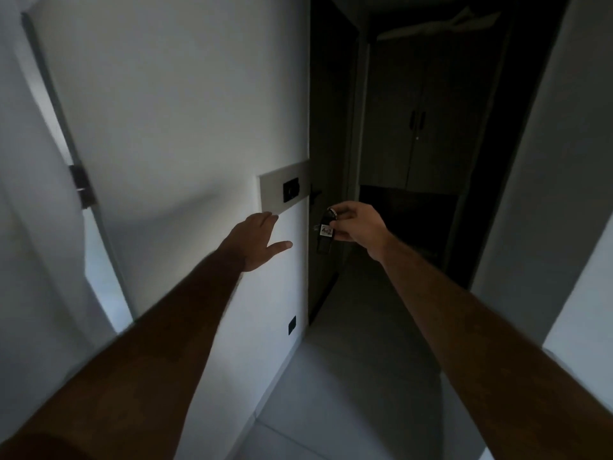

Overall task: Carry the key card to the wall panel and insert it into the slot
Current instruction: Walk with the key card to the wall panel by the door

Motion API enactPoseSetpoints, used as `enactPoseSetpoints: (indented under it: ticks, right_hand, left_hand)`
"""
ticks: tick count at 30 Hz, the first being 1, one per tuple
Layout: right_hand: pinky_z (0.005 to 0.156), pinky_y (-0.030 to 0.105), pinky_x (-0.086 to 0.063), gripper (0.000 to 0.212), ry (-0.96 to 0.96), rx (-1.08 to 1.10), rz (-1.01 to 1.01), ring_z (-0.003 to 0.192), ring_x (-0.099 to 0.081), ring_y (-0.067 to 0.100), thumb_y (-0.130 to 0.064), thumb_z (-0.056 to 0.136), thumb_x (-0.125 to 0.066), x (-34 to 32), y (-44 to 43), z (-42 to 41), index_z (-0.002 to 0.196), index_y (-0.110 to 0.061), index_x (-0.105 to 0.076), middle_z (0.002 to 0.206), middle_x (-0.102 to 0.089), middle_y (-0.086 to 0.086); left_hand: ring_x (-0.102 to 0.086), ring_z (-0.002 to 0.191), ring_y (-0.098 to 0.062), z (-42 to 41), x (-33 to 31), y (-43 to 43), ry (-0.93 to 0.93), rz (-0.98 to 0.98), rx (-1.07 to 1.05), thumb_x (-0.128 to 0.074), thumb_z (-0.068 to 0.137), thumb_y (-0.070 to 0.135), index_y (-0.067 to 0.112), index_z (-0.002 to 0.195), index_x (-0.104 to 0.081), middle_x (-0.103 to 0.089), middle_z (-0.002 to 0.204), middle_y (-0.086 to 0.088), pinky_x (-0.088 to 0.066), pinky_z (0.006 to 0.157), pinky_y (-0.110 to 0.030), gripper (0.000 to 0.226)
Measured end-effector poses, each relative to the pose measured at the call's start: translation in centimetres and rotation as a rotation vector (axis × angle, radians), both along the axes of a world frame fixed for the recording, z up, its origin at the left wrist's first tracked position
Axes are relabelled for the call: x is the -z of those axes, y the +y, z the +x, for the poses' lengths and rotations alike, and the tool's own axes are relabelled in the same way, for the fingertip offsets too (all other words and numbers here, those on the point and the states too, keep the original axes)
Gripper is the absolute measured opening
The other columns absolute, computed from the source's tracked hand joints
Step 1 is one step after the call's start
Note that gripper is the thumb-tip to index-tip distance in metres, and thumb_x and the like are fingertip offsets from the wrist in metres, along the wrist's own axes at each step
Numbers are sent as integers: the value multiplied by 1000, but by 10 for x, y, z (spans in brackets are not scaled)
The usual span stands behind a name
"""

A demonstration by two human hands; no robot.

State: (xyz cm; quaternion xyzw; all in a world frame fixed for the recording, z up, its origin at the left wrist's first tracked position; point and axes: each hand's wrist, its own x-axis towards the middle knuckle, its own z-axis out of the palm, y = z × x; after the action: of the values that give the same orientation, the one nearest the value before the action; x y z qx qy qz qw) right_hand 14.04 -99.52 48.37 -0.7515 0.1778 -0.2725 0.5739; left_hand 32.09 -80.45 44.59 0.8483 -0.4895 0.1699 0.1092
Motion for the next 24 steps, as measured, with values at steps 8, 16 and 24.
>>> enactPoseSetpoints:
  ticks: [8,16,24]
  right_hand:
    - [88,39,-61,31,16,-31,-51,103,-72,27,0,90,-64,-10,-95,42,120,-6,-64,113,-71,16]
    - [89,40,-60,33,16,-111,-94,104,-71,26,-2,90,-65,-28,-202,84,122,-5,-62,115,-70,17]
    - [83,35,-62,32,-12,-174,-90,101,-72,26,1,88,-66,-28,-279,162,119,-4,-63,110,-71,17]
  left_hand:
    - [-36,148,-31,41,-4,-87,-7,7,-19,-42,92,70,7,153,-33,-38,160,-16,-34,119,-45,88]
    - [-43,143,-34,73,-17,-187,-1,-54,-72,-29,84,83,9,150,-37,-44,155,-17,-39,115,-47,100]
    - [-41,144,-34,125,-26,-240,21,-61,-173,-33,86,79,7,151,-34,-41,157,-16,-38,116,-47,97]
